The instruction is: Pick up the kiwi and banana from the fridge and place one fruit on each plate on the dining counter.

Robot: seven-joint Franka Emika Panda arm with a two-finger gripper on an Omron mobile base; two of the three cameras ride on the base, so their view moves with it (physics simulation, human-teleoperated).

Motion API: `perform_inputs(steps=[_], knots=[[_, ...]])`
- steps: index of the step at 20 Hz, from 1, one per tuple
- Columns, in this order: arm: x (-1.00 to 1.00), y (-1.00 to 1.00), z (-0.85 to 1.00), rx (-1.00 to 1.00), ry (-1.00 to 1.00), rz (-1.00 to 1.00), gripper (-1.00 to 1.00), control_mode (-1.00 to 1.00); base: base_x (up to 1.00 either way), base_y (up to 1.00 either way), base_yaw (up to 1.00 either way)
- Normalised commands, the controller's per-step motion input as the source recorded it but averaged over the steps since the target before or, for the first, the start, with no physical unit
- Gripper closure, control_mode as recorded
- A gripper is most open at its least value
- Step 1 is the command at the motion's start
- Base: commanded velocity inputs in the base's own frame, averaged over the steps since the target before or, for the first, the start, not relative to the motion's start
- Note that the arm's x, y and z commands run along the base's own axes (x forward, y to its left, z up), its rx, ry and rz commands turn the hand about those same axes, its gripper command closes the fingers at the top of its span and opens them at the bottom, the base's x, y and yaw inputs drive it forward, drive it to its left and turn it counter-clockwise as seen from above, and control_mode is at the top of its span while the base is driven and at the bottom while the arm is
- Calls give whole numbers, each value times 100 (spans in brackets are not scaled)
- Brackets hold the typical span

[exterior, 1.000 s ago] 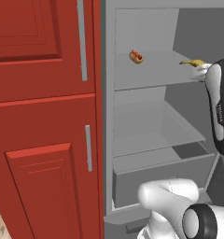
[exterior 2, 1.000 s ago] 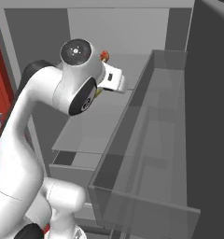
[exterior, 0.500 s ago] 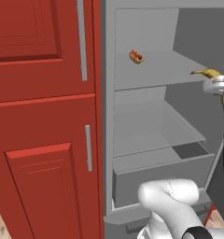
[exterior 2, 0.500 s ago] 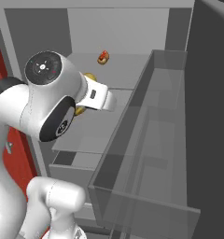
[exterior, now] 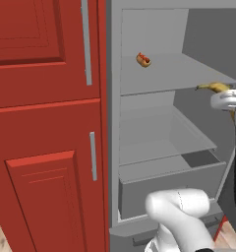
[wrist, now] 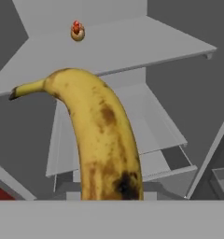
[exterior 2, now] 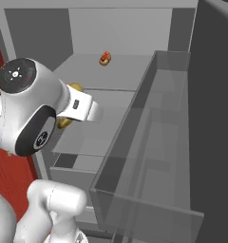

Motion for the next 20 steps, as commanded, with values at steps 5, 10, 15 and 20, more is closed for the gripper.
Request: perform_inputs(steps=[5,10,15,20], knots=[[-9,8,-2,0,0,0,100,100,-52,28,-1],[0,0,0,0,0,0,100,100,-85,41,-8],[0,0,0,0,0,0,100,100,-100,41,-18],[0,0,0,0,0,0,100,100,-100,41,-22]])
